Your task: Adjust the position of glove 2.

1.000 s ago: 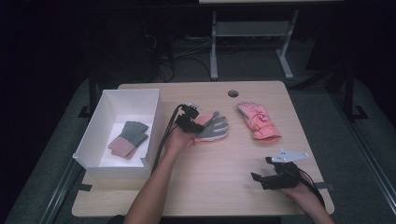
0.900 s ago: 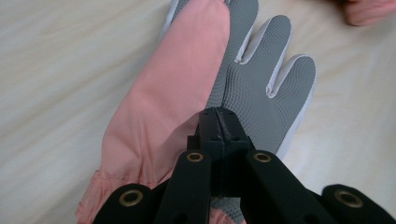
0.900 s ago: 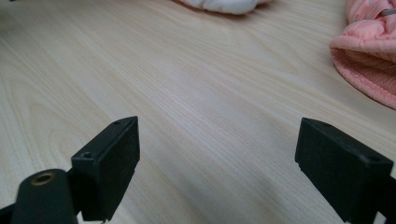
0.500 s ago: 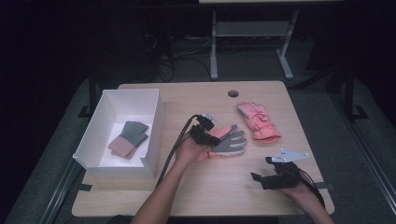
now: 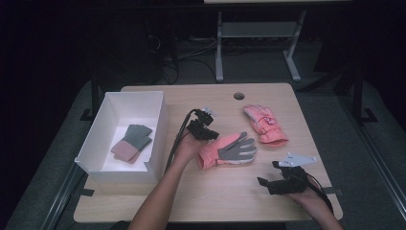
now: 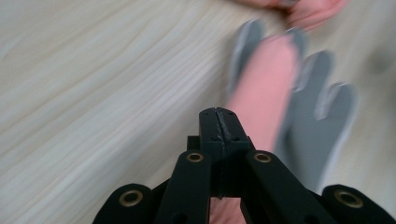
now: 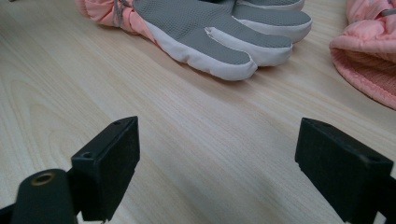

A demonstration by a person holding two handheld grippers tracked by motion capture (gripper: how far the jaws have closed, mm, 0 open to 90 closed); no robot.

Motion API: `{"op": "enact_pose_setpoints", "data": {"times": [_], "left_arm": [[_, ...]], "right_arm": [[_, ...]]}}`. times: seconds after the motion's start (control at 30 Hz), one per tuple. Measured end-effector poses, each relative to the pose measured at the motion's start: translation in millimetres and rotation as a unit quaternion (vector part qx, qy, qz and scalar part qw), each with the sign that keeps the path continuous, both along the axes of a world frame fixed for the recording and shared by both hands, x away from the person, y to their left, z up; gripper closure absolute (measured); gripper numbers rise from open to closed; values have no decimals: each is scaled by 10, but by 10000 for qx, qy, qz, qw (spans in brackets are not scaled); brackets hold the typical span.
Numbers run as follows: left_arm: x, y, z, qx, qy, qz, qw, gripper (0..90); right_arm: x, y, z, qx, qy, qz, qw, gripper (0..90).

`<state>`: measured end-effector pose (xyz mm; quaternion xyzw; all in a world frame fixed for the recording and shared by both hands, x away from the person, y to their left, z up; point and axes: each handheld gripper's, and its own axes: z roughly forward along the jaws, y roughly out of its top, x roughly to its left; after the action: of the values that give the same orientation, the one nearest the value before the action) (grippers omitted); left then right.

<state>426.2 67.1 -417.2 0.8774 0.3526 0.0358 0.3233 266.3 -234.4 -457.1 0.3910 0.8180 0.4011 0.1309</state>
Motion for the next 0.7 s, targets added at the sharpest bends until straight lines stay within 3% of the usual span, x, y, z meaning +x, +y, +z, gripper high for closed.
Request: {"op": "enact_pose_setpoints", "data": {"times": [0.23, 0.47, 0.5, 0.63, 0.7], "left_arm": [[-67, 99, -141, 260, 114, 7, 9996, 899], [-255, 148, -152, 244, 174, -92, 9995, 899], [-308, 173, -155, 315, 180, -227, 9991, 899], [-446, 167, -188, 317, 282, -308, 9986, 899], [-556, 172, -201, 237, 309, -478, 9981, 899]], "right_arm": [[7, -16, -3, 24, -20, -7, 10000, 134], [-4, -3, -4, 8, -5, -11, 10000, 134], [-3, -3, -8, 3, -7, -15, 10000, 134], [-5, -10, -2, 1, -11, -56, 10000, 134], [-9, -11, -1, -16, 0, -74, 10000, 134]]}}
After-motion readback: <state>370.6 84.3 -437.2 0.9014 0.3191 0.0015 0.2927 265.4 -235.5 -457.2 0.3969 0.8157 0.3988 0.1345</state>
